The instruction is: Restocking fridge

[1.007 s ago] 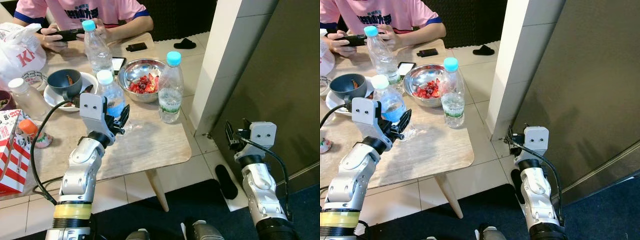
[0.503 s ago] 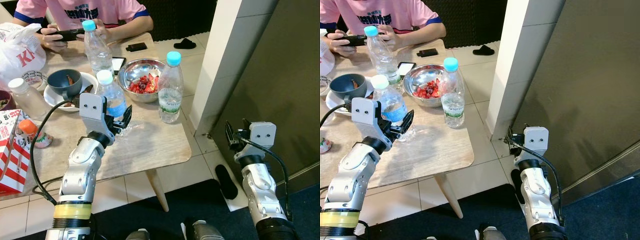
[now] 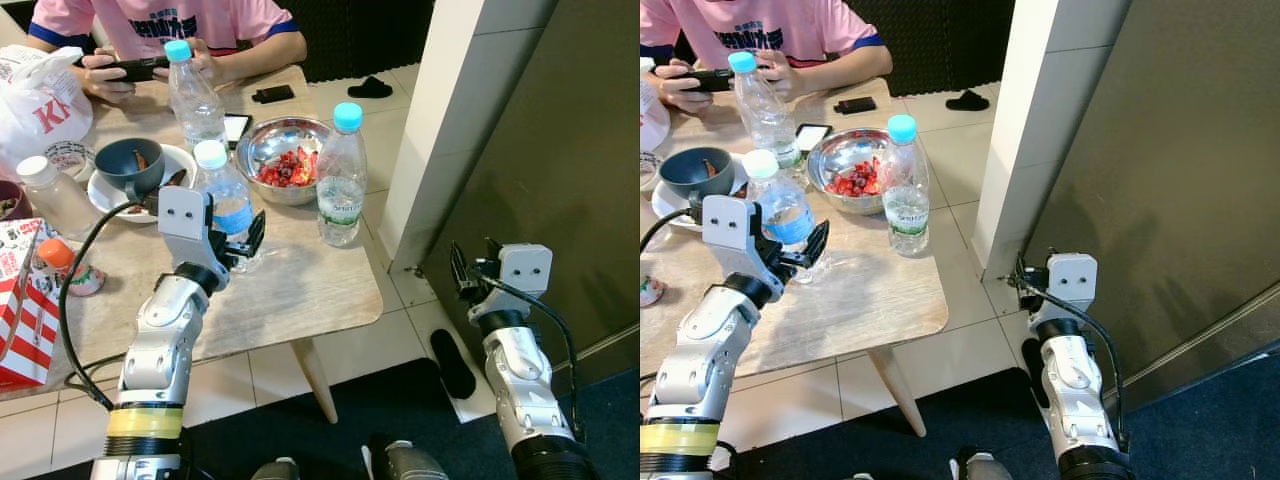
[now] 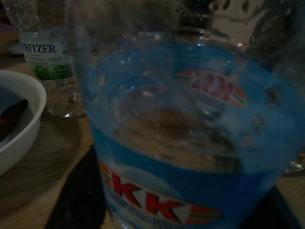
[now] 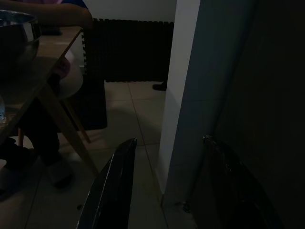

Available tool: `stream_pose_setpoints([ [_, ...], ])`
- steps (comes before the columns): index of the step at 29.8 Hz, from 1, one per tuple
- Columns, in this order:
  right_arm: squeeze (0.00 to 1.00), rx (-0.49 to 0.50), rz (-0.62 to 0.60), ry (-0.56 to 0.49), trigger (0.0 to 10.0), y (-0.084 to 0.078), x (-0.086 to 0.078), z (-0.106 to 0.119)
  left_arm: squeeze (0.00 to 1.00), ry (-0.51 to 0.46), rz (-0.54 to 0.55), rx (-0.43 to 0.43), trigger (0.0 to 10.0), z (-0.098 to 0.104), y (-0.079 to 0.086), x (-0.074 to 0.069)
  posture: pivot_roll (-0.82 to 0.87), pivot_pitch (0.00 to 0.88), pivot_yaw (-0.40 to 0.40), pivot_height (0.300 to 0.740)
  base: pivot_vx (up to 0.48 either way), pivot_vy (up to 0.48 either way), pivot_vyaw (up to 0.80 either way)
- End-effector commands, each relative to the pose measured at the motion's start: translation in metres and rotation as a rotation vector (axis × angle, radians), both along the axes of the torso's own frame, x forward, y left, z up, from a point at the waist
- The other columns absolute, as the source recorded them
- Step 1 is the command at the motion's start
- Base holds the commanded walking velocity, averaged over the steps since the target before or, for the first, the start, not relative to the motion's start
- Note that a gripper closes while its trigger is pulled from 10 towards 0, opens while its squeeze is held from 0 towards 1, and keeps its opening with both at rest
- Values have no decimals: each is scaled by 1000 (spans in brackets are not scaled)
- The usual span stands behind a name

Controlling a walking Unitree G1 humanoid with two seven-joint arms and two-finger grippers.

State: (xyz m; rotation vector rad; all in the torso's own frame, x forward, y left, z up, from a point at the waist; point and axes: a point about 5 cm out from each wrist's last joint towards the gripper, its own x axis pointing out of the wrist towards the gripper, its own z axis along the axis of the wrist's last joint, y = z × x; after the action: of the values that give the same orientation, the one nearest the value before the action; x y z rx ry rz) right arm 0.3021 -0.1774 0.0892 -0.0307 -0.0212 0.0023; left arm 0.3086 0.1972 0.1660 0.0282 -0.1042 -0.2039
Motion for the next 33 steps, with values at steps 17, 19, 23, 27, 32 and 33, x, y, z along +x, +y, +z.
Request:
stream_pose_setpoints([
  [17, 0, -5, -6, 20, 10000, -2, -2, -7, 0, 34, 12, 21, 10000, -9, 4, -5, 7, 141, -20, 740, 0, 0, 0],
  [19, 0, -5, -6, 22, 10000, -1, -3, -7, 0, 22, 1, 41, 10000, -9, 3, -10, 10, 143, -19, 740, 0, 0, 0],
  [23, 0, -7, -7, 27, 10000, -2, -4, -10, 0, -21, -3, 19, 10000, -2, 2, -17, 11, 147, -21, 740, 0, 0, 0],
  [27, 0, -11, -10, 30, 10000, -3, -5, -10, 0, -72, -51, -61, 10000, 18, -2, -22, 16, 148, -22, 740, 0, 0, 0],
  [32, 0, -19, -34, 24, 10000, -14, -4, -7, 0, -28, -258, -12, 10000, 23, -10, -45, 22, 151, -23, 740, 0, 0, 0],
  [33, 0, -20, -35, 23, 10000, -15, -4, -7, 0, -18, -271, -15, 10000, 21, -11, -48, 23, 151, -23, 740, 0, 0, 0],
])
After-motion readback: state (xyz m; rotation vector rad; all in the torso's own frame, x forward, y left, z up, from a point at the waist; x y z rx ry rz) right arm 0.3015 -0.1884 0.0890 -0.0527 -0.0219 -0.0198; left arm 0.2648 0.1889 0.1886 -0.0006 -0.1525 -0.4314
